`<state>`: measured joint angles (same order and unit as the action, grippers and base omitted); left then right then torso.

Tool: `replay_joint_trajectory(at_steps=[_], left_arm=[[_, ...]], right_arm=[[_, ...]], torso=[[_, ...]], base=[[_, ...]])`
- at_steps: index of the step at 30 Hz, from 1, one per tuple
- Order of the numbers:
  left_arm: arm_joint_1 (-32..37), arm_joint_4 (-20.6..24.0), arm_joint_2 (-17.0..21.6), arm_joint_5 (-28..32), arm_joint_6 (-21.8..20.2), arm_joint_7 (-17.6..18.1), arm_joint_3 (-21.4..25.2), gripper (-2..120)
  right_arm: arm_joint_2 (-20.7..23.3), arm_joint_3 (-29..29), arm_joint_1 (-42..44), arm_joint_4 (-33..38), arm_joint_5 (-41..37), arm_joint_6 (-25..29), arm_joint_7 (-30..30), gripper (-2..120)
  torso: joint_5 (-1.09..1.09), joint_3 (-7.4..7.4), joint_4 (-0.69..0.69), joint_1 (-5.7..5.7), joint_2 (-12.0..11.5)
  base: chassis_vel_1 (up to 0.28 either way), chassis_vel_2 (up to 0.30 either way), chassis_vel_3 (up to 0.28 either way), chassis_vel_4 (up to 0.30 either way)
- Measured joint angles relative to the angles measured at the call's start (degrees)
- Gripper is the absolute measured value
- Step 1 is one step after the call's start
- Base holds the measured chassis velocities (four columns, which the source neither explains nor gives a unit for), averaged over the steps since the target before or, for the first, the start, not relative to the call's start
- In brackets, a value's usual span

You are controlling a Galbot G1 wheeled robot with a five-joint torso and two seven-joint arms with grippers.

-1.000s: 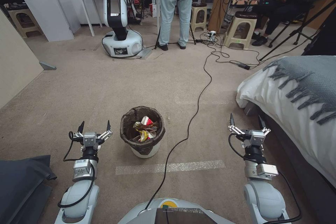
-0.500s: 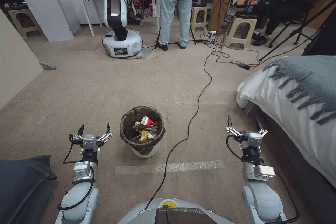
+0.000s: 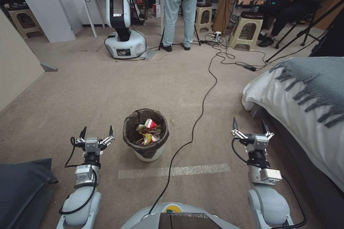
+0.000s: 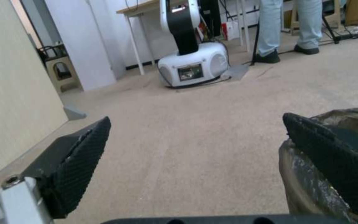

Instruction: Pick up the trash bin, then pick up the garbage from the floor and place it into the trash bin.

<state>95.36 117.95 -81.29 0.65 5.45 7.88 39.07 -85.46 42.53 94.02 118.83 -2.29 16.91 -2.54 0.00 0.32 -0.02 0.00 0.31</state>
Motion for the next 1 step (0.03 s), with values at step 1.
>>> replay_joint_trajectory(at_steps=[1], left_arm=[[0.00,0.00,0.00,0.00,0.00,0.00,0.00,100]], right_arm=[[0.00,0.00,0.00,0.00,0.00,0.00,0.00,100]], torso=[[0.00,0.00,0.00,0.00,0.00]], base=[[0.000,0.000,0.000,0.000]])
